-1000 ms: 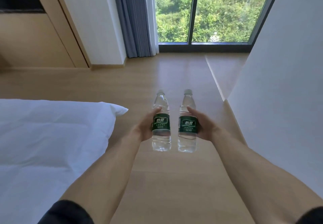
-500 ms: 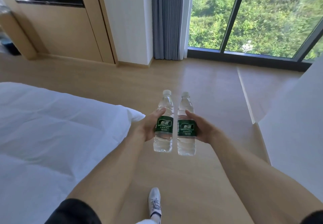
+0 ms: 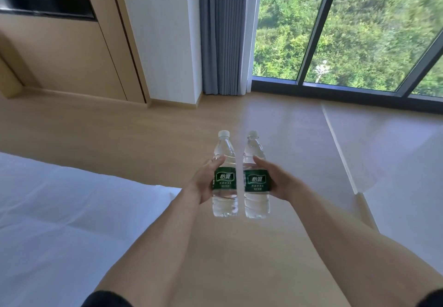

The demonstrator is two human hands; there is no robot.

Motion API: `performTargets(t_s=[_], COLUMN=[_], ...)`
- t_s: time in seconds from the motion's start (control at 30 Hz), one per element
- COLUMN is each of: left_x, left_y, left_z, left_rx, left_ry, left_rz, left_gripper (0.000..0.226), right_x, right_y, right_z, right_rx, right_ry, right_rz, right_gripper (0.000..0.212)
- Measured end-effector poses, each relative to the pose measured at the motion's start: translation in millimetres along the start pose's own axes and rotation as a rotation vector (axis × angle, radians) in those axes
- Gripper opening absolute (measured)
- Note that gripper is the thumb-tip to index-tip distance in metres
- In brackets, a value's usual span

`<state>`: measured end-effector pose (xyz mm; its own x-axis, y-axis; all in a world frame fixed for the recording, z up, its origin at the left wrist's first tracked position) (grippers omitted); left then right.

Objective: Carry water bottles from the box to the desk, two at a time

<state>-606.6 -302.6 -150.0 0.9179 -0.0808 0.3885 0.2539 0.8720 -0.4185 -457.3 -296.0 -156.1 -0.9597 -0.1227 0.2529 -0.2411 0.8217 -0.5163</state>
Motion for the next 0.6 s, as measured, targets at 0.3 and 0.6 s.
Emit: performTargets(t_s=[0.3,0.6], left_x=[-28,-59], left_y=[88,203], left_z=[36,104], left_rx=[-0.006,0.105], left_ry=[-0.007,-0.027], left_rz=[0.011,0.237], left_gripper=[0.047,0.036], right_x=[6,-13], right_y=[97,232], right_z=[-46,-112], right_rx=[0.05,0.172], right_ry=[-0.009,-0.149], right_rz=[-0.027,-0.109], right_gripper=[0.061,0.058])
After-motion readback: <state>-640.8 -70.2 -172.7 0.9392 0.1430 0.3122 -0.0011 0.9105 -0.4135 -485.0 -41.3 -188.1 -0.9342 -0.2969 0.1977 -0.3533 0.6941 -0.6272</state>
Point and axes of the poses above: each hand's wrist, its own y-axis towards the middle knuckle, its own x-axis out of the palm, z = x × y, the point moved 9 cm from there along y, towards the middle knuckle, and after that the axes turned 6 degrees about z, right-handed, at the moved point
